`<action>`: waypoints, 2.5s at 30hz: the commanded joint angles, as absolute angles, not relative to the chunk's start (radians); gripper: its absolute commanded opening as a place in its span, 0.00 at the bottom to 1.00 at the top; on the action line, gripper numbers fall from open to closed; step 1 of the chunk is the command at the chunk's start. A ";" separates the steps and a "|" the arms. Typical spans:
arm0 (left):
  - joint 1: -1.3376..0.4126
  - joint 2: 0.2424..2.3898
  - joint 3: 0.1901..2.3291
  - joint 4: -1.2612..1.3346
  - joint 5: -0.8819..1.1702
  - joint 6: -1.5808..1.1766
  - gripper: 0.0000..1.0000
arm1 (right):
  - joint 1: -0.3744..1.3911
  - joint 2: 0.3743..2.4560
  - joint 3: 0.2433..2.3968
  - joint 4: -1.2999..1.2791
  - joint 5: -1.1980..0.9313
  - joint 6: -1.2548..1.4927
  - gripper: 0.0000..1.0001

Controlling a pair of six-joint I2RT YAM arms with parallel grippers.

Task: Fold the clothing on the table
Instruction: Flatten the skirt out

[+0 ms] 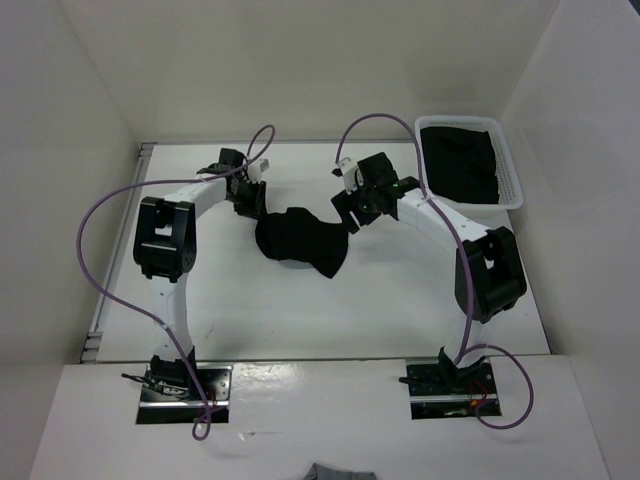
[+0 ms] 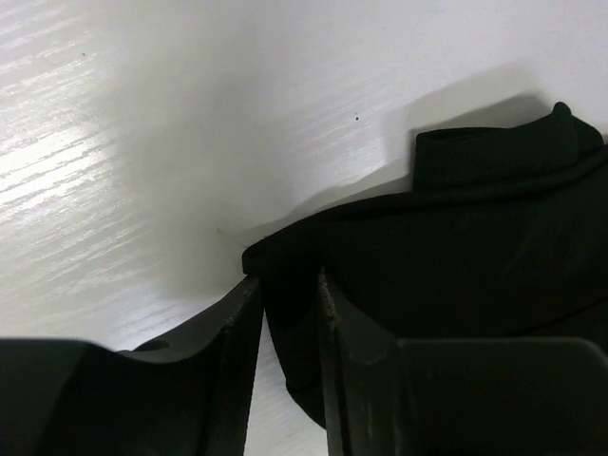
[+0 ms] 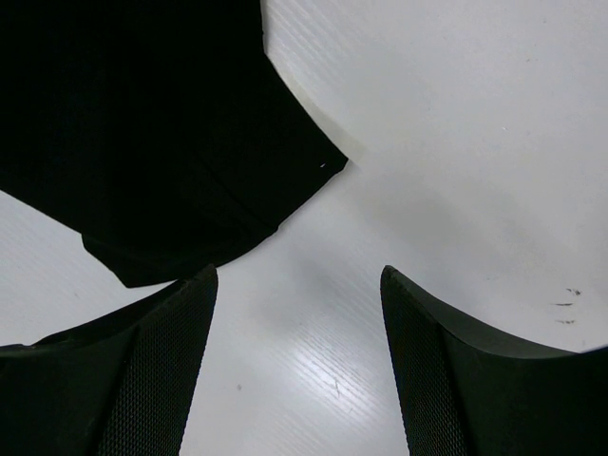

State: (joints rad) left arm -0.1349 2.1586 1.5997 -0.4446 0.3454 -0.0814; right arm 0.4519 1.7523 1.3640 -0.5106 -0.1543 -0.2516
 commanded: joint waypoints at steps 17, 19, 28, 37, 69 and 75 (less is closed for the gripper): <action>-0.120 2.146 1.575 -0.480 0.345 -0.066 0.00 | 0.462 1.905 1.347 -0.474 -0.164 -0.195 0.74; -0.120 2.137 1.575 -0.489 0.345 -0.066 0.00 | 0.462 1.905 1.347 -0.450 -0.164 -0.195 0.74; -0.110 2.128 1.566 -0.489 0.365 -0.066 0.00 | 0.433 1.925 1.387 -0.393 -0.202 -0.176 0.70; -0.110 2.109 1.548 -0.489 0.374 -0.066 0.00 | 0.384 1.977 1.408 -0.354 -0.326 -0.066 0.69; -0.092 2.080 1.519 -0.508 0.402 -0.066 0.00 | 0.347 2.092 1.466 -0.244 -0.357 0.001 0.58; -0.092 2.080 1.519 -0.508 0.402 -0.066 0.00 | 0.347 2.111 1.476 -0.244 -0.377 0.002 0.54</action>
